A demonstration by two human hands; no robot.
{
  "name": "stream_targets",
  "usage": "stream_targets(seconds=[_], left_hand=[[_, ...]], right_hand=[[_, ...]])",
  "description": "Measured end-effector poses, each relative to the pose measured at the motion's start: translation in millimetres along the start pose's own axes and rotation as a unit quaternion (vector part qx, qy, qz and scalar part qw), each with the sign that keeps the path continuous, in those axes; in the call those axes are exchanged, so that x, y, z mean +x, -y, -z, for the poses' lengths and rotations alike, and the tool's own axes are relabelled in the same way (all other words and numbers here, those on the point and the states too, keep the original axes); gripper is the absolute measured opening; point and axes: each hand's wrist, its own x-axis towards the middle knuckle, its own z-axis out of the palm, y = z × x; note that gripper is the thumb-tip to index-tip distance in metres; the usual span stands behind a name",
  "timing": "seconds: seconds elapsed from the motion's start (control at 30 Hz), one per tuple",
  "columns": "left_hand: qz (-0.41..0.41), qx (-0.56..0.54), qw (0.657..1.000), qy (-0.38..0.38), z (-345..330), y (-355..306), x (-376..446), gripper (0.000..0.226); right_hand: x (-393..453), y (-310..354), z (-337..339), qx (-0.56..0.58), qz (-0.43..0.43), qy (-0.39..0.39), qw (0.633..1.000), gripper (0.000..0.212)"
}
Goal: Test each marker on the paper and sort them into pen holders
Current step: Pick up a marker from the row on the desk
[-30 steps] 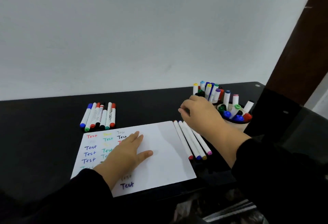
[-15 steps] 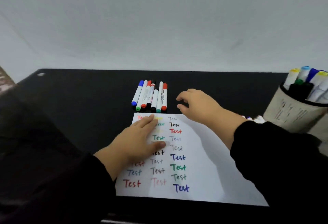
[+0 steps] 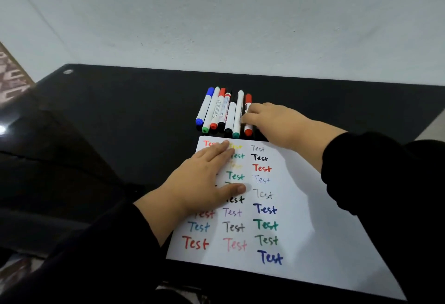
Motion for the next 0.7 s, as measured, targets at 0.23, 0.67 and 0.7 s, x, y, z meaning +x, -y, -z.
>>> stream_targets(seconds=[0.23, 0.67, 0.7], left_hand=[[-0.001, 0.015, 1.000, 0.007, -0.4, 0.9, 1.6, 0.084], [0.038, -0.032, 0.998, -0.026, -0.8, -26.0, -25.7, 0.081], [0.043, -0.052, 0.997, -0.034, -3.2, -29.5, -29.8, 0.083]], right_hand=[[-5.7, -0.1, 4.7, -0.049, 0.015, -0.008, 0.999, 0.046], [-117.8, 83.6, 21.6, 0.510, -0.210, -0.370, 0.748, 0.028], [-124.2, 90.5, 22.1, 0.535, -0.225, -0.386, 0.717, 0.026]])
